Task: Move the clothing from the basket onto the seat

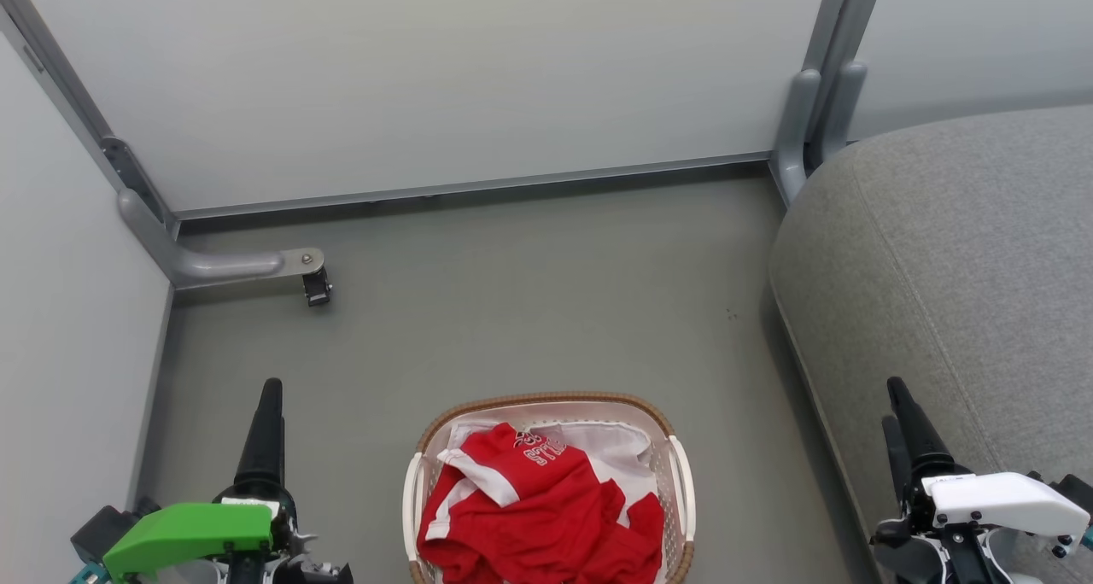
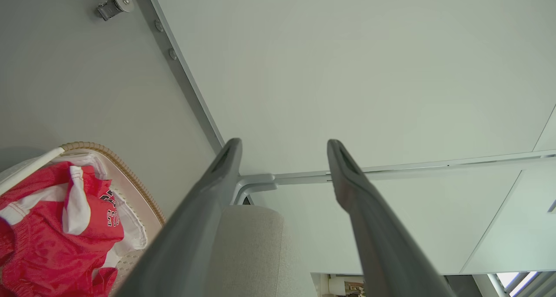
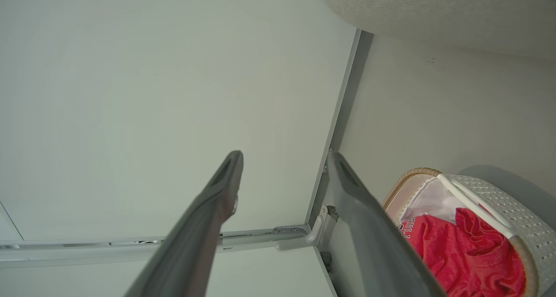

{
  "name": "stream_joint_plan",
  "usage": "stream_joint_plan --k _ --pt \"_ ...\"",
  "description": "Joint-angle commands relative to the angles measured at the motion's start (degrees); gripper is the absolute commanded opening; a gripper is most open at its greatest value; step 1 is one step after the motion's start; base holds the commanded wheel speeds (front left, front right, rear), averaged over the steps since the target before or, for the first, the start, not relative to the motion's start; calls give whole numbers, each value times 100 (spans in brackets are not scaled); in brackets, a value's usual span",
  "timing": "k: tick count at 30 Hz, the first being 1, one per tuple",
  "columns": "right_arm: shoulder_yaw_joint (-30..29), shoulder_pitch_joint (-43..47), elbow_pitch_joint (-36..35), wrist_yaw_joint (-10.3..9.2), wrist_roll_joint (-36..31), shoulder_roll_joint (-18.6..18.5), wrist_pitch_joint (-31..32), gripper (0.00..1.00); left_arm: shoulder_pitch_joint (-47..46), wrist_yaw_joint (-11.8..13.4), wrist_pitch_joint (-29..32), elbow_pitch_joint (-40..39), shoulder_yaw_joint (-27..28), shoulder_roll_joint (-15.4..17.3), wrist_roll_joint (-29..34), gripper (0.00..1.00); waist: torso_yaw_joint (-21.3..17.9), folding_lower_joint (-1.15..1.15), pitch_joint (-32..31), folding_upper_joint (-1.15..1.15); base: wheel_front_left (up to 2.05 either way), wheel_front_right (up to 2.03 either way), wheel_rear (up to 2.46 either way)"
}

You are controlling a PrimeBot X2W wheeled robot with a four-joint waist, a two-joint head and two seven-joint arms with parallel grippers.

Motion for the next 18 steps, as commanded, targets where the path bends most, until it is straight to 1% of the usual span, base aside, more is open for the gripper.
stream_joint_plan --k 1,11,18 --pt "-38 -44 -82 1 -150 -51 -64 100 -44 0 -55 -139 -30 31 204 100 2 0 3 0 0 0 0" --pt "-105 -48 -209 1 -1170 -59 -275 100 29 23 -264 -358 -82 38 1183 100 11 0 20 0 0 0 0" --pt "-139 -44 -374 1 -2061 -65 -411 100 55 130 -400 -571 -152 42 2126 100 13 0 39 0 0 0 0"
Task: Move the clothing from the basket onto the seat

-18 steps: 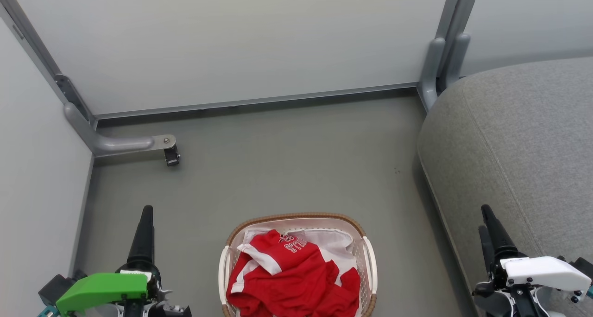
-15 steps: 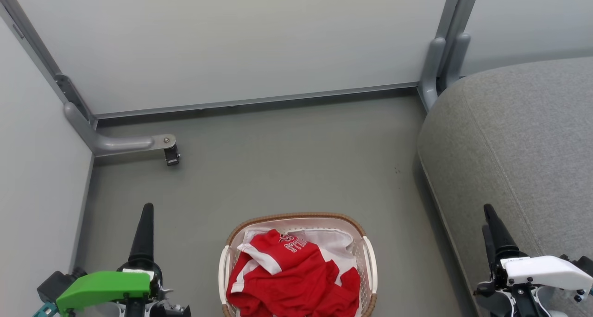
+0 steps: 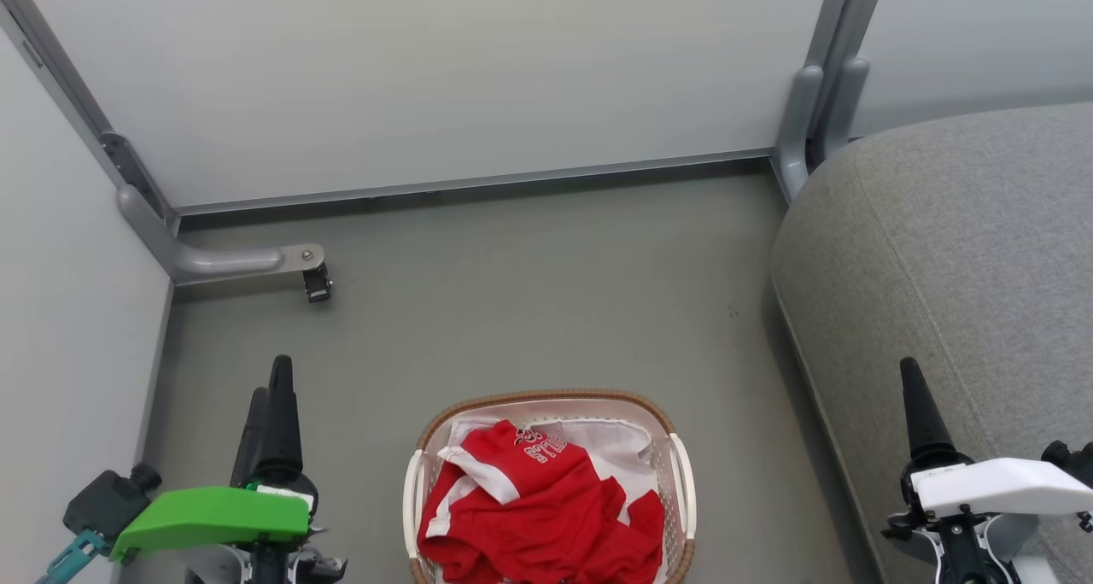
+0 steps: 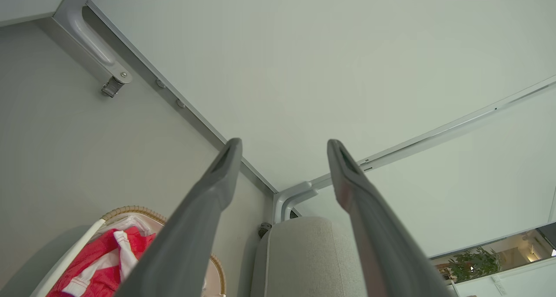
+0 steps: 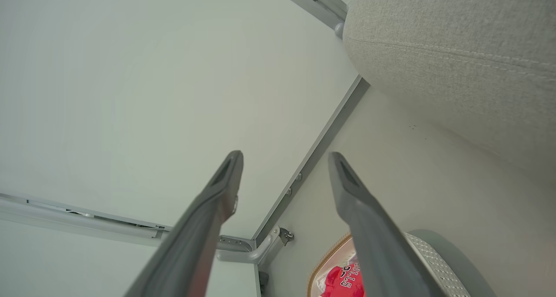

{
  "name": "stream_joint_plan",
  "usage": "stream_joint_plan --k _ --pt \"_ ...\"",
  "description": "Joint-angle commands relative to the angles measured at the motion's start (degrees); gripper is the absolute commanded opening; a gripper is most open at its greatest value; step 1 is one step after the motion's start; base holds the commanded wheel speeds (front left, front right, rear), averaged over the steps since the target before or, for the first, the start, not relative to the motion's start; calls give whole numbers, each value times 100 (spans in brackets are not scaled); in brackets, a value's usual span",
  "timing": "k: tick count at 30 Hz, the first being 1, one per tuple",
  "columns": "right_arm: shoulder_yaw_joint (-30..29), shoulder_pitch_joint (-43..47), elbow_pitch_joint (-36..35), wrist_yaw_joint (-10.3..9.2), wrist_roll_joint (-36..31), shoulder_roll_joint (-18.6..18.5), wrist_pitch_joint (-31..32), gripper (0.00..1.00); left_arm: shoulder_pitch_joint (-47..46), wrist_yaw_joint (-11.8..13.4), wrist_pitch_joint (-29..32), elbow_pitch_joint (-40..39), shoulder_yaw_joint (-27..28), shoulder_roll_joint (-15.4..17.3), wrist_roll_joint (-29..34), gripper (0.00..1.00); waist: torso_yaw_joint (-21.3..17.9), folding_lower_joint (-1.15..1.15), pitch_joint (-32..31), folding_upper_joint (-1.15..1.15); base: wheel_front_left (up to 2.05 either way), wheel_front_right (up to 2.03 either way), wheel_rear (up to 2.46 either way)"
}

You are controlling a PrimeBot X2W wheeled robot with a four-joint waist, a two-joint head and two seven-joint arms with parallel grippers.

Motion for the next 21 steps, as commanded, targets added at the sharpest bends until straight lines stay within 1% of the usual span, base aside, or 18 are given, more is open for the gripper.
stream_joint_plan --k 1,6,16,21 --pt "-16 -37 -111 1 -187 -37 -64 100 19 36 -60 -124 -32 30 270 100 1 0 3 0 0 0 0" --pt "32 -19 -196 1 -785 -41 -154 100 45 101 -149 -224 -162 33 956 100 6 0 16 0 0 0 0" --pt "183 38 -259 1 -1714 -49 -323 100 113 254 -315 -280 -345 39 1943 100 20 0 35 0 0 0 0" --pt "270 56 -306 1 -2287 -52 -402 100 150 334 -396 -250 -426 42 2400 100 28 0 47 0 0 0 0"
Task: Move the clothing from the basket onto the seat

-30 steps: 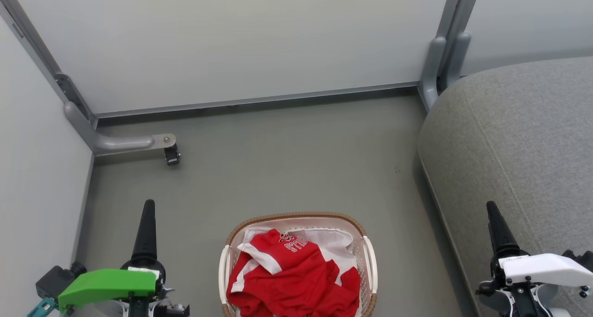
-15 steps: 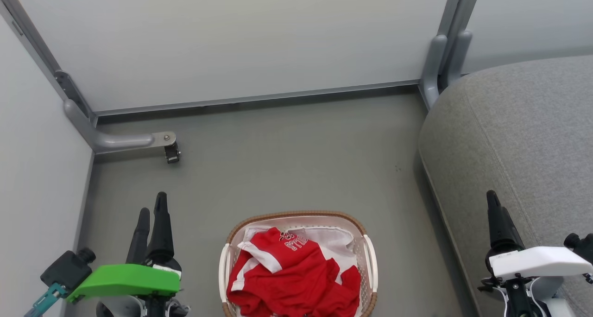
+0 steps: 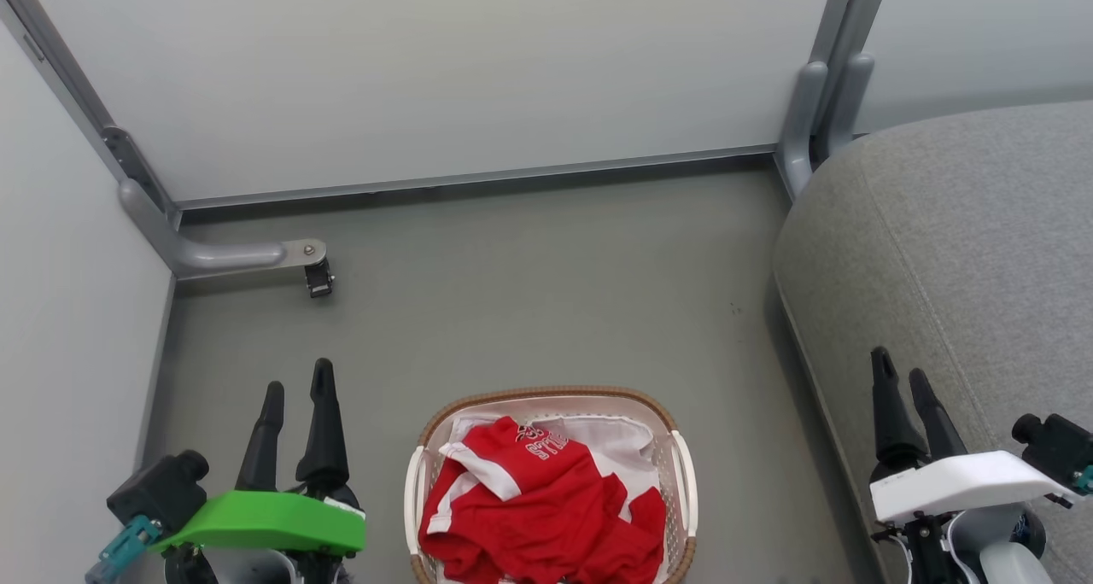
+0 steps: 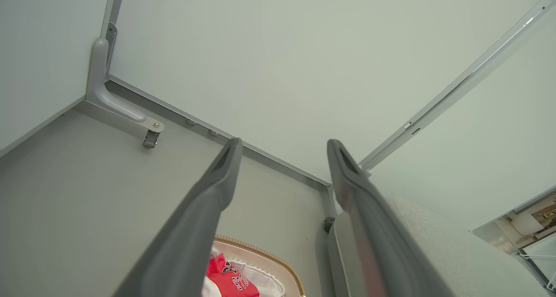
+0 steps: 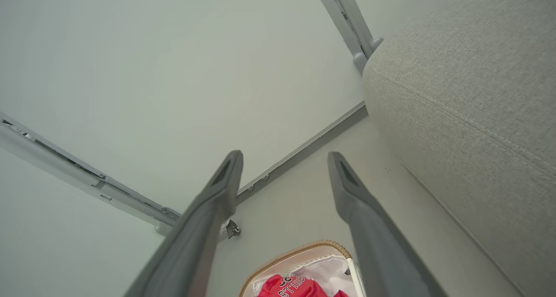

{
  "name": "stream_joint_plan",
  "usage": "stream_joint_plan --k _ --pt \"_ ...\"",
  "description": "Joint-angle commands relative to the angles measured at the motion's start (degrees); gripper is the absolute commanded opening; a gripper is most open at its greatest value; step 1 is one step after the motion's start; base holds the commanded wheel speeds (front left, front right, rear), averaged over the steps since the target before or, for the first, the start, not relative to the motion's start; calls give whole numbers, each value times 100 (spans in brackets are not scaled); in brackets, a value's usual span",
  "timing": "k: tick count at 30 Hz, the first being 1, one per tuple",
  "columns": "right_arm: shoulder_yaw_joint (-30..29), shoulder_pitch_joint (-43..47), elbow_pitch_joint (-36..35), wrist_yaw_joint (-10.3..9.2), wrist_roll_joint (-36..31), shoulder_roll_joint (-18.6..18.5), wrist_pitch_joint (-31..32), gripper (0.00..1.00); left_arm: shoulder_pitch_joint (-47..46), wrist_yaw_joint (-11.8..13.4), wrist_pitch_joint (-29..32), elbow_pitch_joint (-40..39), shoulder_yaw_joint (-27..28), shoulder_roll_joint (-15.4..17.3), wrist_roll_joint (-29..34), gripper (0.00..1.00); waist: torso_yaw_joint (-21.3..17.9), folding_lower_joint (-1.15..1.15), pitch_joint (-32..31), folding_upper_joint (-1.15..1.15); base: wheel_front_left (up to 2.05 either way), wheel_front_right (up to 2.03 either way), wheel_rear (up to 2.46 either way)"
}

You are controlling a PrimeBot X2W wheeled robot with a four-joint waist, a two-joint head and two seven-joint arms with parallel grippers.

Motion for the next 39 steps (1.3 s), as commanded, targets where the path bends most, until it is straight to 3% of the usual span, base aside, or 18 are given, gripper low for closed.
stream_joint_plan --k 1,12,39 --pt "30 41 -95 1 -209 -37 -59 100 44 56 -59 -45 -31 37 184 100 2 0 1 0 0 0 0" --pt "154 133 -39 1 -1030 -44 -221 100 134 183 -216 62 -149 43 927 100 19 0 -23 0 0 0 0" --pt "425 240 222 2 -2476 -57 -558 100 322 292 -552 288 -436 52 2065 100 52 0 -50 0 0 0 0"
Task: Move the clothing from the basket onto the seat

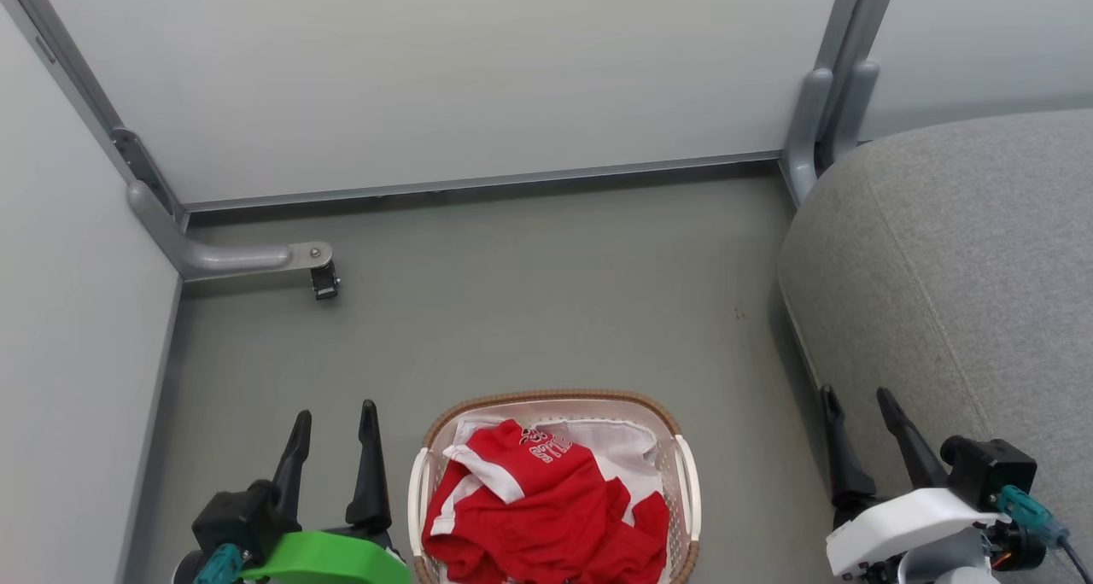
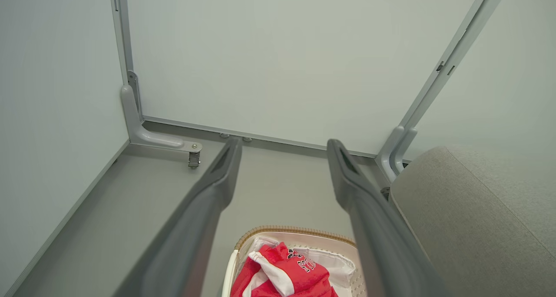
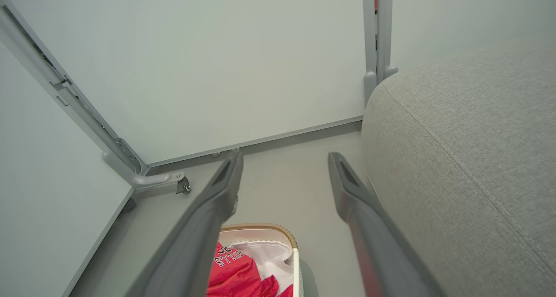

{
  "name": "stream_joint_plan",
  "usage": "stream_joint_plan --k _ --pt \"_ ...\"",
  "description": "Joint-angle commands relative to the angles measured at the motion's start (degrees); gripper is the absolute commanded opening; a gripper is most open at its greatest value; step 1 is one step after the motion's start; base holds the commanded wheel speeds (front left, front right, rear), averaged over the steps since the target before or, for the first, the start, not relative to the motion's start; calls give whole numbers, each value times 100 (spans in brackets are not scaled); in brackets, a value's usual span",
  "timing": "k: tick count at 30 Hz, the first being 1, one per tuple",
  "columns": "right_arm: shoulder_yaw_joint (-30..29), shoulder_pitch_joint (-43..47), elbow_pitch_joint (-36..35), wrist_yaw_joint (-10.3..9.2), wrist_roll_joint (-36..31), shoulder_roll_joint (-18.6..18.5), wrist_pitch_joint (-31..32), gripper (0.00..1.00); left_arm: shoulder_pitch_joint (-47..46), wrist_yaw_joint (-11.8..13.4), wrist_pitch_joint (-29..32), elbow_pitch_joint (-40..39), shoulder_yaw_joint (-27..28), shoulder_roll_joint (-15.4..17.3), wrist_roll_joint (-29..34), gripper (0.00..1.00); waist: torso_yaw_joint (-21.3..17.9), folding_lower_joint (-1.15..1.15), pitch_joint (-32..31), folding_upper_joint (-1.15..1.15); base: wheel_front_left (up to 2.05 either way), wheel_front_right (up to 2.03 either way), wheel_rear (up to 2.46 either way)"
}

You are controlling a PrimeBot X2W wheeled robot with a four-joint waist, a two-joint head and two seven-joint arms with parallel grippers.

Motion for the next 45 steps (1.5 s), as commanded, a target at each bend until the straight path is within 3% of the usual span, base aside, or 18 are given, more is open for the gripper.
stream_joint_plan --k 1,20,45 --pt "12 39 2 2 -143 -34 -56 100 60 33 -49 13 -37 36 115 100 0 0 0 0 0 0 0" --pt "-1 95 13 1 -941 -43 -255 100 84 95 -255 341 -271 43 625 100 33 0 -7 0 0 0 0" --pt "-30 54 9 1 -909 -43 -253 100 2 102 -247 515 -300 42 572 100 32 0 32 0 0 0 0"
